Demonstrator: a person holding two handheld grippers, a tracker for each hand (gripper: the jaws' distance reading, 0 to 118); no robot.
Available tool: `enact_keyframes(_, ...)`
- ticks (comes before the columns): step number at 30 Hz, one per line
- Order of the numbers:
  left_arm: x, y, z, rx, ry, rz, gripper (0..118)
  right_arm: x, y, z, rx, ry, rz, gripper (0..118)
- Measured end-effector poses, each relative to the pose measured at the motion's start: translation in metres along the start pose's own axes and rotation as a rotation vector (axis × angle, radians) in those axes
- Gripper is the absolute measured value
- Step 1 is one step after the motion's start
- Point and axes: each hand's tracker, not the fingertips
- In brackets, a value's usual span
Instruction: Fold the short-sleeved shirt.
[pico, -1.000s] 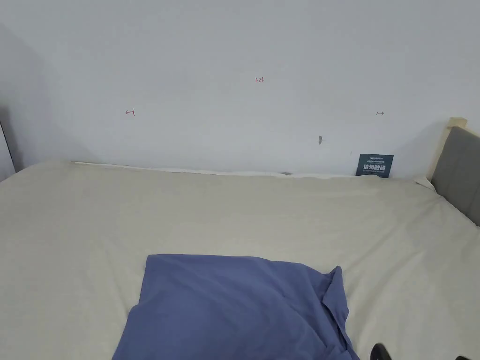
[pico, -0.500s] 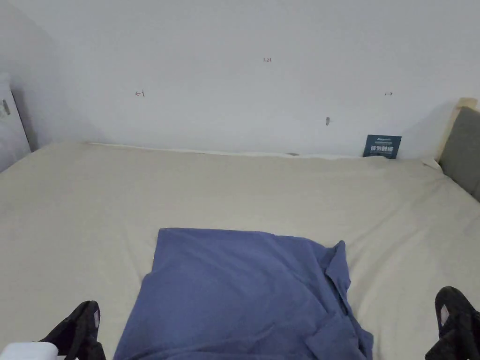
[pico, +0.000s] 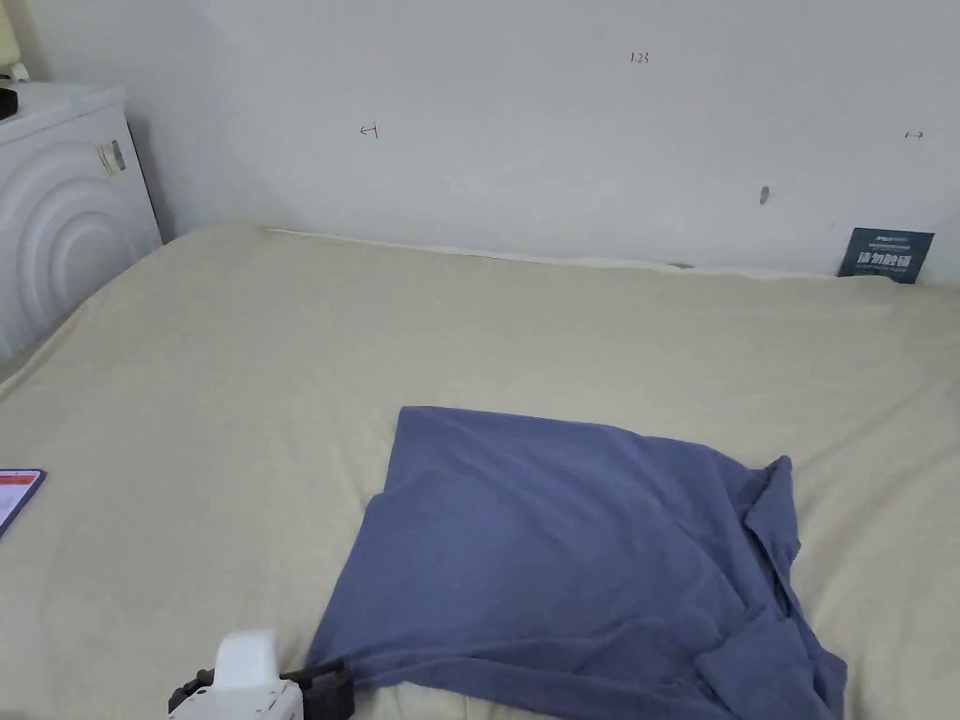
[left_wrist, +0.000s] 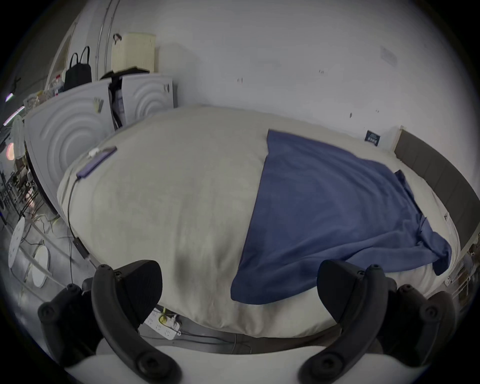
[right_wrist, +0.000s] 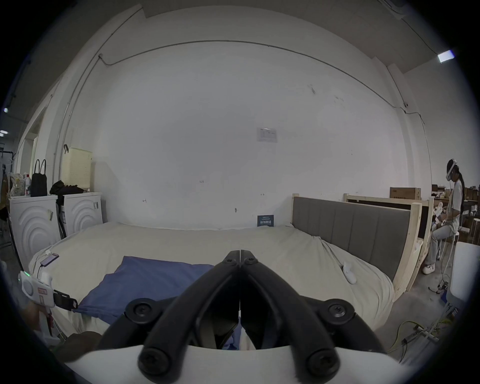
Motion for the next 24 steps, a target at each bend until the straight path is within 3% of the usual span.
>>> enact_keyframes(4,0.001,-0.021,-0.028,-0.084,-0.078,-0.045,98,0.001,-0.004,-0.005,-0.029,-0.012,0.015,0)
enact_keyframes(6,0.019,-0.025,-0.022,-0.106,-0.062,-0.106,2,-0.001,-0.006,-0.008,-0.043,-0.005,0.042,0)
enact_keyframes(8,0.025,-0.030,-0.006,-0.108,-0.109,-0.077,1,-0.005,-0.011,-0.011,-0.063,0.010,0.097,0)
enact_keyframes(12,0.013,-0.017,0.003,0.027,-0.091,-0.052,1,-0.009,-0.028,-0.023,-0.121,0.096,0.121,5)
enact_keyframes(13,0.017,-0.009,0.022,0.058,-0.101,-0.039,1,-0.010,-0.036,-0.029,-0.146,0.126,0.121,34)
enact_keyframes(15,0.020,0.000,0.035,0.108,-0.106,-0.053,1,-0.010,-0.053,-0.053,-0.282,0.135,0.136,107)
enact_keyframes(16,0.021,0.009,0.040,0.156,-0.092,-0.096,1,-0.011,-0.067,-0.067,-0.371,0.128,0.154,118)
enact_keyframes(19,0.027,0.022,0.048,0.203,-0.097,-0.127,1,-0.011,-0.112,-0.103,-0.498,0.188,0.128,118)
enact_keyframes(22,0.028,0.030,0.047,0.178,-0.129,-0.070,1,-0.014,-0.148,-0.134,-0.653,0.219,0.149,115)
enact_keyframes(23,0.027,0.031,0.047,0.185,-0.128,-0.071,1,-0.015,-0.159,-0.142,-0.705,0.235,0.157,107)
enact_keyframes(24,0.028,0.032,0.046,0.185,-0.127,-0.073,1,-0.015,-0.166,-0.144,-0.721,0.242,0.170,91)
